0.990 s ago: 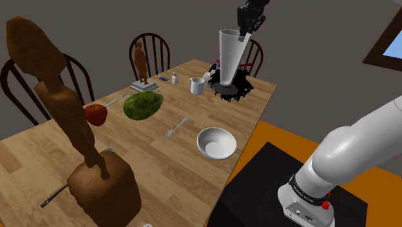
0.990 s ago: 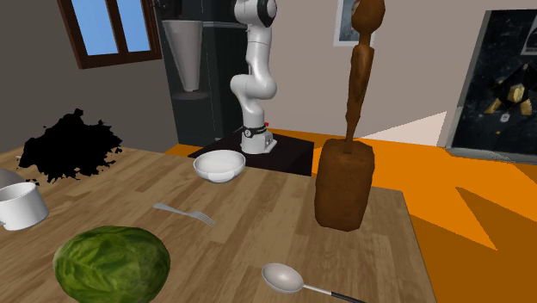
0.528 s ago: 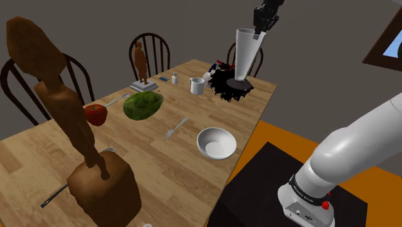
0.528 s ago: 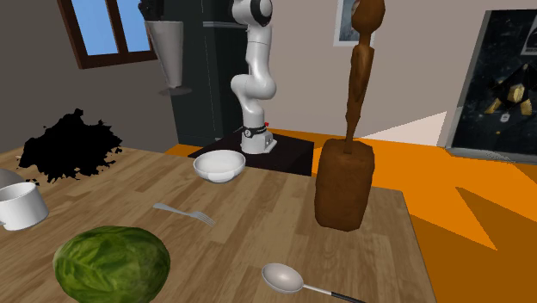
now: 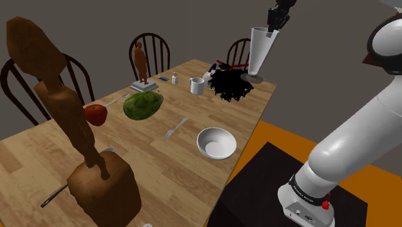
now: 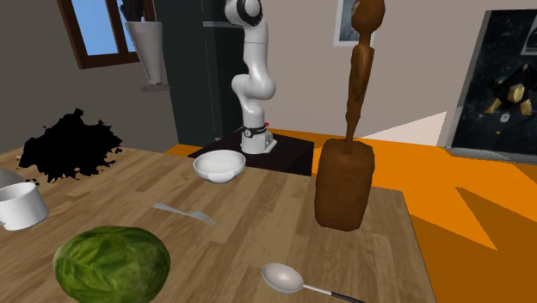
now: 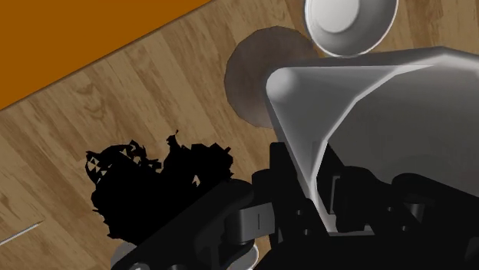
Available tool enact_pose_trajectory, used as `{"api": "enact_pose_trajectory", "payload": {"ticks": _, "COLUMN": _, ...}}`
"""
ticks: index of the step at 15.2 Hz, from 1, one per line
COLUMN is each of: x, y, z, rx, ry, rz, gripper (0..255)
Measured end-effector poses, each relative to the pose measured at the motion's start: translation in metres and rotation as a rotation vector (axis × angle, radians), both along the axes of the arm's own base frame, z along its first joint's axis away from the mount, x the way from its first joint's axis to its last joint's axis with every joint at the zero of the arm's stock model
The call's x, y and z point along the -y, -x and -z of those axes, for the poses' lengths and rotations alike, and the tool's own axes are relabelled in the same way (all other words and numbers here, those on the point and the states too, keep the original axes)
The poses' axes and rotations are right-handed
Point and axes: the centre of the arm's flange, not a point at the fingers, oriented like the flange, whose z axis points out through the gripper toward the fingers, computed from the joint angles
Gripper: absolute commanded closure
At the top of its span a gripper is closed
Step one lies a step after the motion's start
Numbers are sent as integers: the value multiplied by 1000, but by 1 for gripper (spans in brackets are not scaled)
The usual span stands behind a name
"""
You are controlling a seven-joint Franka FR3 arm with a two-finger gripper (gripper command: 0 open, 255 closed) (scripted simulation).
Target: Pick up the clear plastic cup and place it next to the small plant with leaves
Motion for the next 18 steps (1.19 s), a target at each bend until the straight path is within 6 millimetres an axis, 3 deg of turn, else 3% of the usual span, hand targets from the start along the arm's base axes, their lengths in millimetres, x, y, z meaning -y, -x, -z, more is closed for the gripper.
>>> {"api": "enact_pose_trajectory", "payload": {"ticks": 10, "x": 131, "y": 16, "z": 1, "rx": 0, "ry": -1, "rz": 1, "gripper": 255}}
{"api": "enact_pose_trajectory", "payload": {"ticks": 13, "x": 147, "y": 16, "z": 9, "rx": 0, "ry": -1, "rz": -1, "gripper": 255}}
{"api": "enact_pose_trajectory", "payload": {"ticks": 18, "x": 149, "y": 17, "z": 33, "rx": 0, "ry": -1, "rz": -2, "gripper": 255}}
